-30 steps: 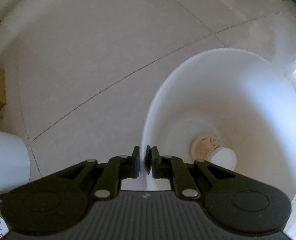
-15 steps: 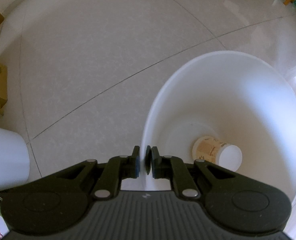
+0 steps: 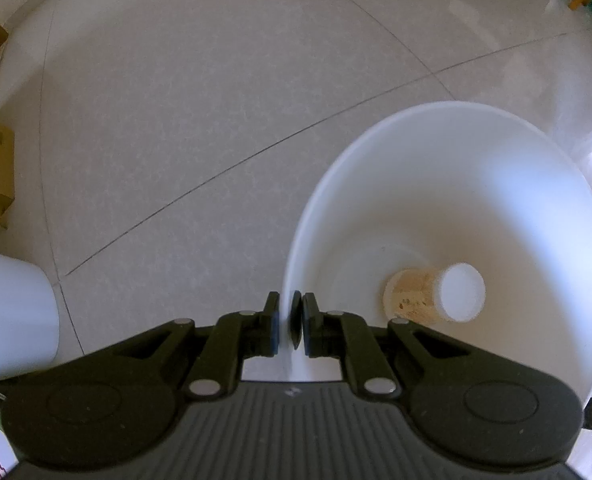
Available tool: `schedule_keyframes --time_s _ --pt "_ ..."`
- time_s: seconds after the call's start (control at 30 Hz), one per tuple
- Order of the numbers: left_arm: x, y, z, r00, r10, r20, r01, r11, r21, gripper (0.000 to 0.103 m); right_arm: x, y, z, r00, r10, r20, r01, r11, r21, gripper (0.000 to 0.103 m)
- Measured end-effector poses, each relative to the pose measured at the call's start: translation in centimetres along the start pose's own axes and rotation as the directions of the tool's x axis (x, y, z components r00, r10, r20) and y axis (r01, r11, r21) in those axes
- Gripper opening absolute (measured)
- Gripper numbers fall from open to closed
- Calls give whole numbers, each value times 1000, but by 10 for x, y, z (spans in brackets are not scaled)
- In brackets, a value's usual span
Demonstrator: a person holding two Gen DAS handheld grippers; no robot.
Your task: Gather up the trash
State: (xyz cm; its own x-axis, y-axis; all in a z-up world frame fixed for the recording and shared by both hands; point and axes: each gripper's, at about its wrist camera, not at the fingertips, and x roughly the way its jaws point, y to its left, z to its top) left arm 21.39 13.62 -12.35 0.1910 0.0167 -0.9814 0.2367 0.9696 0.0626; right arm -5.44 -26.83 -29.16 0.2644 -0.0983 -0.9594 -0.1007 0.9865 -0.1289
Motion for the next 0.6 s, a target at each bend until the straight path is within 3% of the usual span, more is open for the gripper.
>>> schedule_keyframes --time_s 0.27,0.33,0.6 --pt "1 0 -1 1000 1 1 -1 1000 -2 9 32 -2 1 996 2 -85 1 999 35 99" --pt "1 0 -1 1000 1 1 -1 1000 -2 9 33 -4 2 995 -4 -97 7 999 33 85" --pt "2 0 -1 1000 1 -3 -1 1000 -6 9 17 -14 14 992 37 -117 -27 996 82 66"
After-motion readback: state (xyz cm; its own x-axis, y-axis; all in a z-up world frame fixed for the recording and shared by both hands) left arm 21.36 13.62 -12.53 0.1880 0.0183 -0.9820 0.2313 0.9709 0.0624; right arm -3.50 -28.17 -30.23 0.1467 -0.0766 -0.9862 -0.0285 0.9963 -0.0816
